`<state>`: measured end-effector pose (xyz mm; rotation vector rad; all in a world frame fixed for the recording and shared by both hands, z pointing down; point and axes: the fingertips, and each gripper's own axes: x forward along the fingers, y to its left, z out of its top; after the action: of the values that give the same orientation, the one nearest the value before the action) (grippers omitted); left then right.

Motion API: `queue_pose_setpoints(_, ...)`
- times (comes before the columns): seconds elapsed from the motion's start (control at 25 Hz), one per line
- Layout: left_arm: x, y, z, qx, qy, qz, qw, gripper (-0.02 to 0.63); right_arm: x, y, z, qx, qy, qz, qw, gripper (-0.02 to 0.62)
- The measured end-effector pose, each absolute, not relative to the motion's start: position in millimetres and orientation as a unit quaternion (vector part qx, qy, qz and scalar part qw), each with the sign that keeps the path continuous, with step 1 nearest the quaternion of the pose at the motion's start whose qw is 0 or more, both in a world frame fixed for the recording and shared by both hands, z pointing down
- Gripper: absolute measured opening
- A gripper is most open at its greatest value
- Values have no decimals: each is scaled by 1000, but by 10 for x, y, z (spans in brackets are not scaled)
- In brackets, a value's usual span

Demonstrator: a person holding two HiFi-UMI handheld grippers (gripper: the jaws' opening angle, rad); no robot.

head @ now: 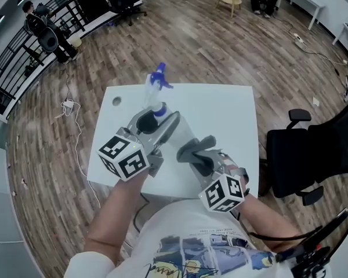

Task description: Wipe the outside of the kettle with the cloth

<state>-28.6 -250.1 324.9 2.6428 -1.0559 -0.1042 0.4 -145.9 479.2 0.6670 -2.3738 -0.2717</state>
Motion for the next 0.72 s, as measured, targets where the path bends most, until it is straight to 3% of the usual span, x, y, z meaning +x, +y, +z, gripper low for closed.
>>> queue_pose_setpoints(0.36, -322, -2584, 3149, 913, -381, -44, 139, 210, 89, -1471, 5105, 244, -902, -64, 351, 77)
queue_pose_setpoints(0.72, -313, -2598, 3336, 907, -394, -31, 146, 210, -68, -1460, 4260, 278, -914, -117, 270, 78)
